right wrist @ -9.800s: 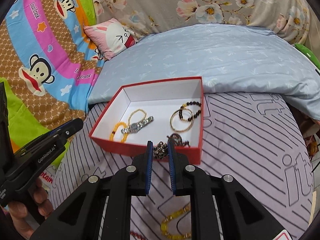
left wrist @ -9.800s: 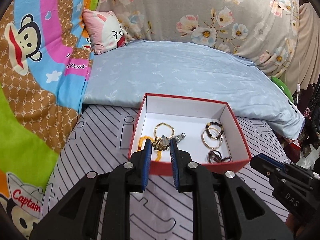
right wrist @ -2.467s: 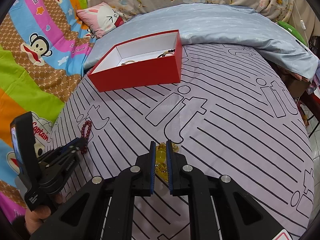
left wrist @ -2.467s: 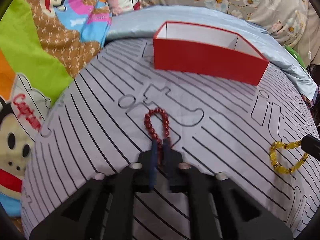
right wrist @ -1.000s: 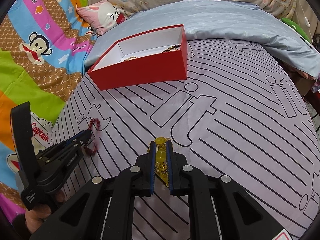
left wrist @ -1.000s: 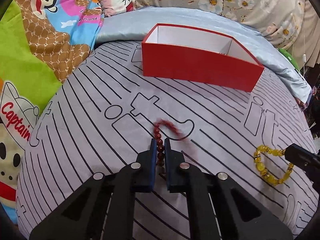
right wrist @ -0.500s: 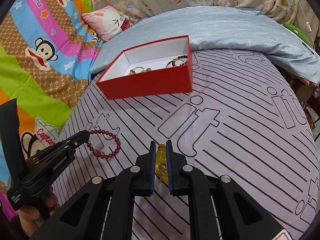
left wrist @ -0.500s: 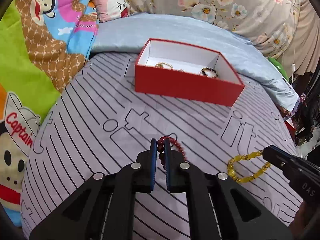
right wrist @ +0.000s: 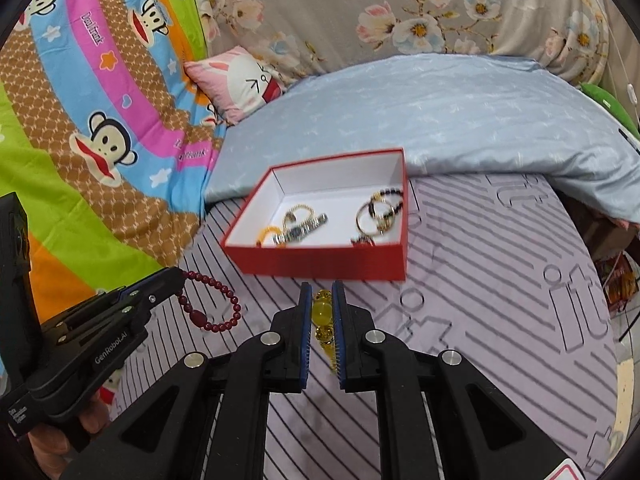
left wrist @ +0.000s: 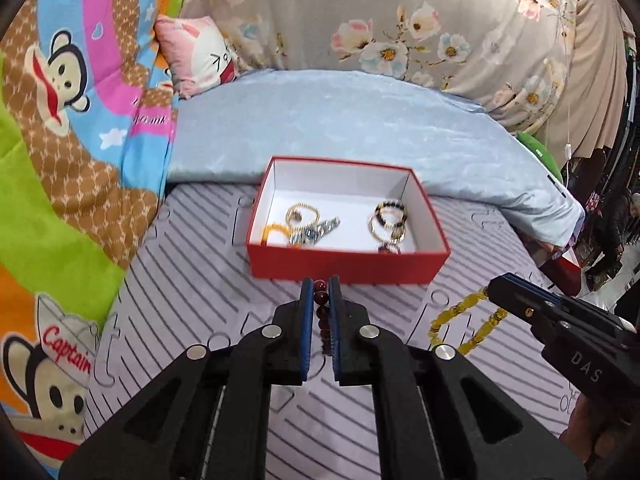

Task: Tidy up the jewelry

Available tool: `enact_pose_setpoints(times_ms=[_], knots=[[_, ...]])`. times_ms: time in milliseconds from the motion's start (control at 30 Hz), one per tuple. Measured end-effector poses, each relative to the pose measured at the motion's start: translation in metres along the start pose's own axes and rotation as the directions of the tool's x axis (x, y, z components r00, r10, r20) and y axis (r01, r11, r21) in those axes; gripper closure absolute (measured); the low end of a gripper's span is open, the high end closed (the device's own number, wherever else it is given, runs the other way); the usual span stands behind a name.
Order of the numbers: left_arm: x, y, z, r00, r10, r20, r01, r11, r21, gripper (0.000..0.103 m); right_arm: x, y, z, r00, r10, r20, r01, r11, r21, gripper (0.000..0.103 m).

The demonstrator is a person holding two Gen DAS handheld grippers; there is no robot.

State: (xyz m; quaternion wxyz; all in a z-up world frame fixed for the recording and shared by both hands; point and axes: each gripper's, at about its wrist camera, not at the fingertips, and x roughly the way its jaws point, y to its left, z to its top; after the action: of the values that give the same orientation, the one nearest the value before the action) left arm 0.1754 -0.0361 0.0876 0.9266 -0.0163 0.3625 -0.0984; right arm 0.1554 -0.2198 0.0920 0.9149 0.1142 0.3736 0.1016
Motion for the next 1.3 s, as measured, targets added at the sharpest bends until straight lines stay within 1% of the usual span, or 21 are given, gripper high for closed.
enact_pose_setpoints(times_ms=[133,300,400,533,667,867,1100,1167,1200,1233,1267,1300], knots=[[0.008,-0.003,0.029,0.999,0.009,0.038,-0.009,1.0,0.012,0.096,0.009,0.004,0.033,1.0,0.025,0.017,-0.025,1.0,-0.006,0.093],[0.028,-0.006,0.067,0.997,0.025,0.075,-0.026,1.0,0.016,0.096,0.03,0.005,0.073,0.999,0.038,0.033,-0.038,0.999,-0.015,0.093],[0.044,-0.008,0.086,0.996,0.035,0.085,-0.037,0.999,0.023,0.096,0.046,0.0,0.094,0.998,0.053,0.028,-0.054,0.999,0.006,0.093],[0.068,-0.008,0.103,0.995,0.045,0.085,-0.047,0.999,0.024,0.096,0.068,-0.005,0.113,0.999,0.039,0.018,-0.04,0.999,0.012,0.093],[0.096,-0.007,0.109,0.996,0.057,0.063,-0.059,0.998,0.032,0.096,0.092,-0.011,0.119,1.0,0.029,-0.01,-0.028,0.999,0.019,0.093],[0.128,-0.008,0.105,0.998,0.062,0.022,-0.063,0.997,0.037,0.096,0.121,-0.022,0.111,0.998,0.012,-0.054,-0.011,1.0,0.022,0.093],[0.147,-0.009,0.099,0.998,0.064,-0.007,-0.064,0.997,0.037,0.096,0.137,-0.026,0.103,0.997,0.001,-0.079,0.001,1.0,0.016,0.092],[0.151,-0.01,0.098,0.997,0.069,-0.018,-0.068,0.997,0.042,0.095,0.14,-0.023,0.103,0.997,-0.022,-0.075,0.022,1.0,0.003,0.091],[0.153,-0.009,0.098,0.997,0.065,-0.028,-0.064,0.997,0.035,0.094,0.139,-0.021,0.103,0.997,-0.044,-0.058,0.043,0.999,-0.011,0.089],[0.154,-0.008,0.098,0.997,0.068,-0.033,-0.067,0.997,0.027,0.084,0.137,-0.019,0.103,0.997,-0.066,-0.045,0.065,0.998,-0.023,0.081],[0.153,-0.006,0.097,0.997,0.068,-0.033,-0.067,0.998,0.013,0.076,0.133,-0.016,0.103,0.996,-0.082,-0.028,0.081,0.996,-0.036,0.076],[0.151,-0.005,0.096,0.996,0.081,-0.024,-0.081,0.997,0.001,0.059,0.129,-0.014,0.103,0.996,-0.091,-0.013,0.09,0.995,-0.045,0.076]])
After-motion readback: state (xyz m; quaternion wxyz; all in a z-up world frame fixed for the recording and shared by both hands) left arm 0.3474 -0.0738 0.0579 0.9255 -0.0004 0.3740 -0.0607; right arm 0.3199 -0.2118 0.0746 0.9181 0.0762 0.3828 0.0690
